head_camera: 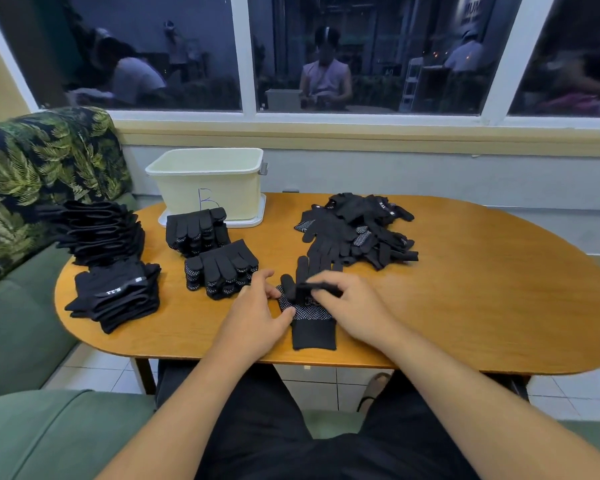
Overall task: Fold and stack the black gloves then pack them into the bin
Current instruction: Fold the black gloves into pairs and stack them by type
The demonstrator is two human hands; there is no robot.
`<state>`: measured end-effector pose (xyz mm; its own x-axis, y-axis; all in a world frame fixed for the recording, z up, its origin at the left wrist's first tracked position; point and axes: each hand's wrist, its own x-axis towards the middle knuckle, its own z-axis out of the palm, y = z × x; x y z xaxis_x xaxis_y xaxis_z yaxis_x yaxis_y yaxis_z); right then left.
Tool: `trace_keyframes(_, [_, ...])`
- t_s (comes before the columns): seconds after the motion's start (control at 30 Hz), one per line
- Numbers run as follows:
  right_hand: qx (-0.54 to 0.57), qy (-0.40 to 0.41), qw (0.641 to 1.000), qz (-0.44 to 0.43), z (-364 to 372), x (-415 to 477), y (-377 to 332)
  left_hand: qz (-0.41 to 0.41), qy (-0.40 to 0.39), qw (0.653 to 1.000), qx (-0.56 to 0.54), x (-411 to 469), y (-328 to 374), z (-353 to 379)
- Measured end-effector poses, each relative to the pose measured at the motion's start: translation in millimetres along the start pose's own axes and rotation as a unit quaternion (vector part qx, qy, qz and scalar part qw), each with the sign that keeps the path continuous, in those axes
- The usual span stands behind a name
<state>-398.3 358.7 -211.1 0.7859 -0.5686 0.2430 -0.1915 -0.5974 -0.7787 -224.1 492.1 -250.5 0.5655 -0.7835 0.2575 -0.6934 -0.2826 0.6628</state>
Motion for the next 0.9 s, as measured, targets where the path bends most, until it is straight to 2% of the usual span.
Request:
trace_keyframes(0.2, [-0.165,-0.053,0.984,-0.042,9,-12,11,-0.002,-0.006,1.000,0.017,-1,3,-2])
trace_keyframes(0.37, [-0.114,0.024,0.991,-0.066,7,-24,12,-0.008,-0.005,1.000,0.012,-1,6,-2])
trace_keyframes(0.6, [-0.236,-0.049,0.968,-0.075,12,-28,11,0.029,-0.019,0.999,0.036,-3,5,-4])
trace_keyframes(0.73, [-0.223,-0.045,0.971,-0.066,11,-28,12,0.058,-0.026,0.996,0.056,-3,0,0])
trace_keyframes(0.9, [-0.200,-0.035,0.978,-0.057,12,-26,14,0.053,0.019,0.998,0.043,-7,4,-2])
